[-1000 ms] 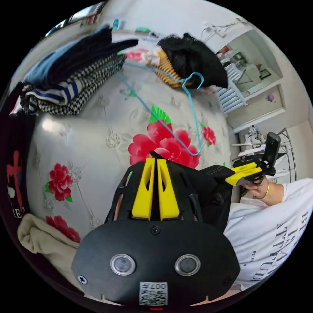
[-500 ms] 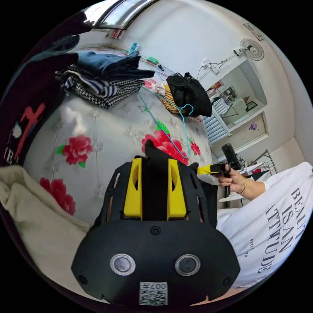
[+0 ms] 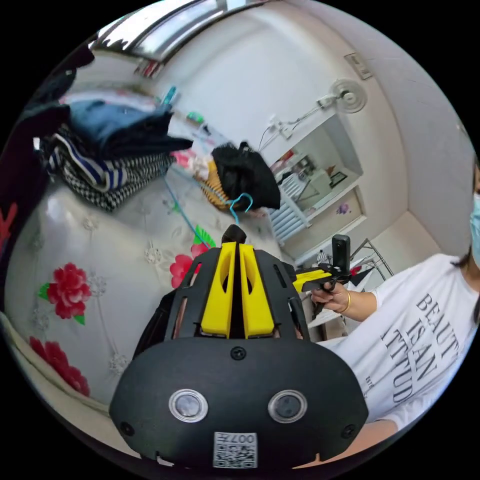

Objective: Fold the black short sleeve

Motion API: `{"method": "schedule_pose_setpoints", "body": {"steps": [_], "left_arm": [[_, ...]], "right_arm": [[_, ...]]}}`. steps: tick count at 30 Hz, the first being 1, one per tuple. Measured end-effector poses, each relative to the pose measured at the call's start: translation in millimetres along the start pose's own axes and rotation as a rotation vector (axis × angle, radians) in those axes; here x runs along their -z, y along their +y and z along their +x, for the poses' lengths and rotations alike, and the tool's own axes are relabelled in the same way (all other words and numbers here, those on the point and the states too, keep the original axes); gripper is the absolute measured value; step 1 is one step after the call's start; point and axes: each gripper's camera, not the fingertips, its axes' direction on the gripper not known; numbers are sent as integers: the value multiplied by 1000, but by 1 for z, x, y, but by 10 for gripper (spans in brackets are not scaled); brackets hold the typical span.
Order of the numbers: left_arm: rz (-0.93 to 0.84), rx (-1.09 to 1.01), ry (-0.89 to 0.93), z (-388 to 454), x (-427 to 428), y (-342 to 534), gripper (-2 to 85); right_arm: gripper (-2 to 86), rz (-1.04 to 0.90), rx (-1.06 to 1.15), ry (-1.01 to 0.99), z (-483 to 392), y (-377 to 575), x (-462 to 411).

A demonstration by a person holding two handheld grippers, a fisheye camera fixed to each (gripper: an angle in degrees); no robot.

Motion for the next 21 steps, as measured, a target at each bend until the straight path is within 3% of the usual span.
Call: {"method": "schedule_pose_setpoints", "body": {"steps": [5,8,12,16,21], "left_arm": [[82,22,-26,-1,52,72,-8],[92,119,-70,-3,66,135,-6],[166,274,-171,14,93,230,14],[167,385,-295,57,115,301,37],[226,664,-524,158,142,431,68]], "right_arm": [[1,-229,512,170,-102,1,-36],[10,-440,666,153,-128,15,-83],[27,-671,669,105,-135,30,-129],[46,-637,592,84,-143,21,-114],[63,-521,307,157,-106,10,-57]]}}
